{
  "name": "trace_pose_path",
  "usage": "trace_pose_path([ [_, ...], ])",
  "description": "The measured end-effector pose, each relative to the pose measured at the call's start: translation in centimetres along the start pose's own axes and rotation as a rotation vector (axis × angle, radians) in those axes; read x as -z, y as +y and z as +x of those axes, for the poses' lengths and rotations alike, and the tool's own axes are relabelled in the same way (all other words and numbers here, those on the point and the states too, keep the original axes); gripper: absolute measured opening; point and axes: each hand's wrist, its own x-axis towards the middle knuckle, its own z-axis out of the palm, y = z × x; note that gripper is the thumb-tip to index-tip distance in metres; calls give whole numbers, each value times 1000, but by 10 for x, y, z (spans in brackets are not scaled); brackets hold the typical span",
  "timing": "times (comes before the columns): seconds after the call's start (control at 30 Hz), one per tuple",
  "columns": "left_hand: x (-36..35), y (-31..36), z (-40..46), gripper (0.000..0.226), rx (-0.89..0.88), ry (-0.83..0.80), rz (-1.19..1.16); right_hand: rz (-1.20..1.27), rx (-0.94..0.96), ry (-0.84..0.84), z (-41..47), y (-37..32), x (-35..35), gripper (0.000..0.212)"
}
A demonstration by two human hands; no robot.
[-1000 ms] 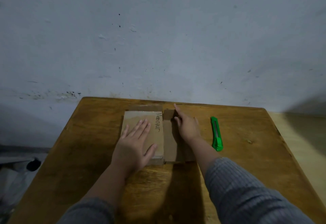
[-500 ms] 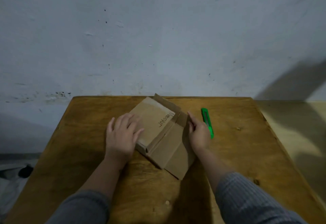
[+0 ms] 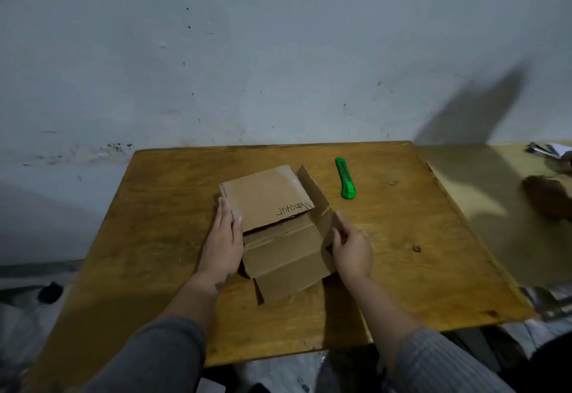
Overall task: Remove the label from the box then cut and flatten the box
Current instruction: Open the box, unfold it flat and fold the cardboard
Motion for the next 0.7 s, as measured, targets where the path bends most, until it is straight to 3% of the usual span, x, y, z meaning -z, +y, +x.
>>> trace_pose_path([
  [0.2, 2, 1, -30, 55, 4, -37, -26, -324, -40, -45, -35, 30, 26, 37],
  [0.3, 1, 0, -43, 54, -8, -35, -52, -362, -6, -85, -42, 36, 38, 42],
  [0.37, 1, 2, -47, 53, -16, -52, -52, -300, 140, -68, -40, 34, 45, 46],
  [0.5, 3, 6, -53, 52, -15, -103, -118, -245, 605, -16, -32, 19, 48, 45],
  [0.63, 5, 3, -53, 52, -25, -117, -125, -380, 686, -227, -23, 7, 41, 46],
  [0.7, 5, -1, -54, 52, -37, -122, -120, -406, 706, -243, -21, 10, 38, 46],
])
